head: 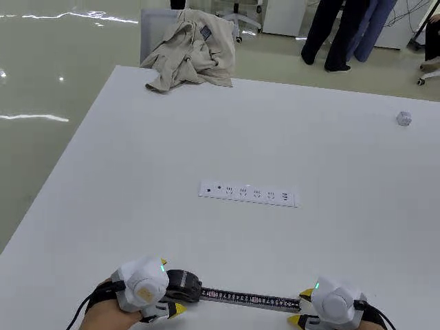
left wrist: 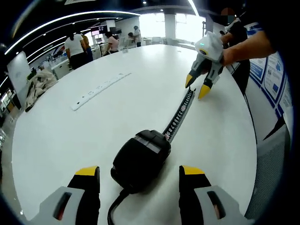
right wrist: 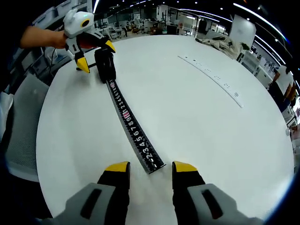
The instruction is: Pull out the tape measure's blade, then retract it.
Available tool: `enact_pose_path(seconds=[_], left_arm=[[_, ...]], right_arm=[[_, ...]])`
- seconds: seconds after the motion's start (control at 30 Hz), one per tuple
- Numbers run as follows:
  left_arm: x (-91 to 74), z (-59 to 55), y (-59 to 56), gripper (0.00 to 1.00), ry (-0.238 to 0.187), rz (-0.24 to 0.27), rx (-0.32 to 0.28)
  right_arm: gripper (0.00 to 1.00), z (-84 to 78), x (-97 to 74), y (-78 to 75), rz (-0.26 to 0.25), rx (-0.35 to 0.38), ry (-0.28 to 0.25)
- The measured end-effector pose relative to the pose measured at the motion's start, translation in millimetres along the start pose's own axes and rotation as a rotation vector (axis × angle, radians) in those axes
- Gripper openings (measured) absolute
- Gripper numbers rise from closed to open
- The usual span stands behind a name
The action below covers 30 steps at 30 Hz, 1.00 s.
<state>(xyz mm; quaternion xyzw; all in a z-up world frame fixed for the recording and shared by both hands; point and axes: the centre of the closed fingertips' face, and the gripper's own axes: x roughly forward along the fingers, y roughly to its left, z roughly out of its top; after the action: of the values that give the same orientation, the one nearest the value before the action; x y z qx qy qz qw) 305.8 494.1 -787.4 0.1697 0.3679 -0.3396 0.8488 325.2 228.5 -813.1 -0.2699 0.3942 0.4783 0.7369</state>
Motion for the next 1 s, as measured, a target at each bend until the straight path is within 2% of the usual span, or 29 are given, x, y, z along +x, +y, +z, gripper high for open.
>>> enact_pose_path(seconds=[0.03, 0.33, 0.47, 0.53, 0.8, 1.0], left_arm=[[-1.2, -0.6, 0.4, 0.68, -0.007, 0.013, -0.031], [-11.3, -7.5, -4.7, 0.77, -0.033, 0.066, -0.152], [-17.2, -12.0, 0.6, 0.82, -0.041, 0.111, -0.210], [-22.5, -10.8, 1.3, 0.83, -0.056, 0.122, -0.249], [-33.4, -16.1, -0.1, 0.89, -0.073, 0.162, -0.318], [-41.1, -15.7, -7.3, 0.93, -0.090, 0.174, -0.350]], right_arm=[[0.37, 1.0, -1.5, -0.4, -0.006, 0.010, -0.006], [0.42, 3.0, -10.5, 4.1, -0.029, 0.083, -0.040], [0.44, 3.3, -15.8, 7.9, -0.038, 0.111, -0.055], [0.44, 4.1, -18.5, 8.9, -0.045, 0.126, -0.065], [0.49, 10.5, -27.4, 13.7, -0.069, 0.180, -0.109], [0.52, 14.4, -34.1, 18.2, -0.086, 0.229, -0.145]])
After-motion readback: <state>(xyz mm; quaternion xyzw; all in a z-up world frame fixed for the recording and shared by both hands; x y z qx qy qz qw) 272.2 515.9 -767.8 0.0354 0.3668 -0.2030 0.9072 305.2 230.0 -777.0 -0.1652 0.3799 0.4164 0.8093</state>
